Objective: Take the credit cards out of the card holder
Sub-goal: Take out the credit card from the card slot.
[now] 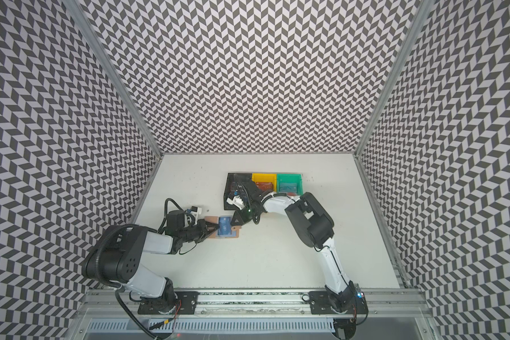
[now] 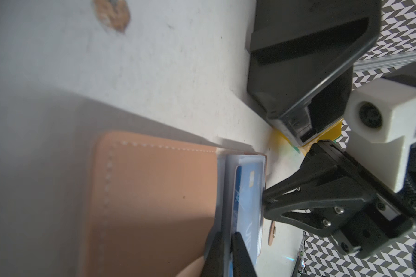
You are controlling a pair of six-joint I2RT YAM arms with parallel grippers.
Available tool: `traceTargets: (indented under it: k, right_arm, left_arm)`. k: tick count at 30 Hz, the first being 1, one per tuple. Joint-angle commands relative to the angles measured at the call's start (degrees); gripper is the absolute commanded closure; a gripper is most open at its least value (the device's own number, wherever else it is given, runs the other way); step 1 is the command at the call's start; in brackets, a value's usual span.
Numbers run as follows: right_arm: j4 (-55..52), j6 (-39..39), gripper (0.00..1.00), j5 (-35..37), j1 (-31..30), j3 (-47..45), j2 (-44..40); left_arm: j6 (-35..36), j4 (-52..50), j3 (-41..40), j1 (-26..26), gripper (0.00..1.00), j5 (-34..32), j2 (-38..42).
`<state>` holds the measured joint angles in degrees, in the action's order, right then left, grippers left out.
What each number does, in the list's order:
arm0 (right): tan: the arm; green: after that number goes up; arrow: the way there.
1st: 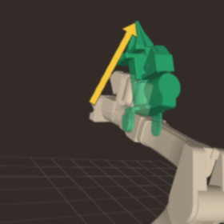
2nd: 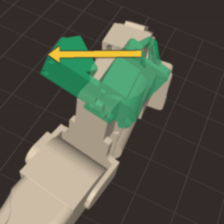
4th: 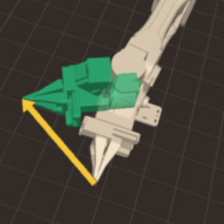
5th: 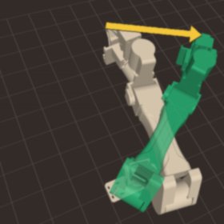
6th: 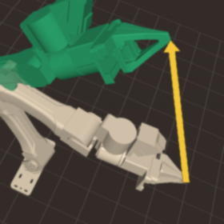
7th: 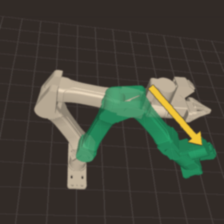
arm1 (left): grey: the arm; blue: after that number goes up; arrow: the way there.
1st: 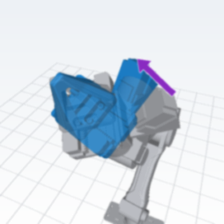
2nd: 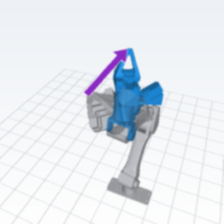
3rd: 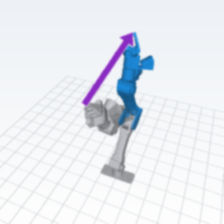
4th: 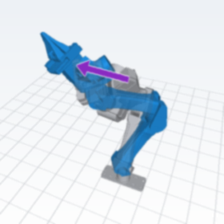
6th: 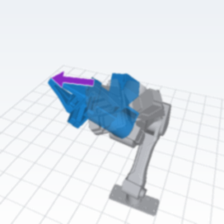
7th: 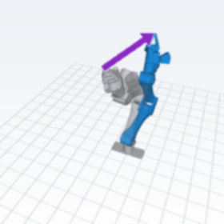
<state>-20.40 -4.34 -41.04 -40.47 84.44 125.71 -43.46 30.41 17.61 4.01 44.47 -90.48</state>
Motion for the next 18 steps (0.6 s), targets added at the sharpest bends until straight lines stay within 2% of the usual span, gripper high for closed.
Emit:
traceTargets:
  k: [1, 13, 18]
  right_arm:
    - [-1.48, 0.13, 0.87, 2.16, -0.05, -1.99, 2.79]
    - [-1.46, 0.33, 0.87, 1.78, 0.04, -2.00, 3.12]
    - [-1.39, 0.31, 0.87, 1.71, 0.08, -2.18, 3.14]
  left_arm:
    - [-0.64, 2.07, 1.03, 0.73, 0.89, 0.37, -1.00]
    - [-0.75, 2.02, 1.76, 1.45, 0.89, 0.15, -1.55]
    - [-0.75, 2.19, 1.79, 1.68, 1.00, 0.10, -1.89]
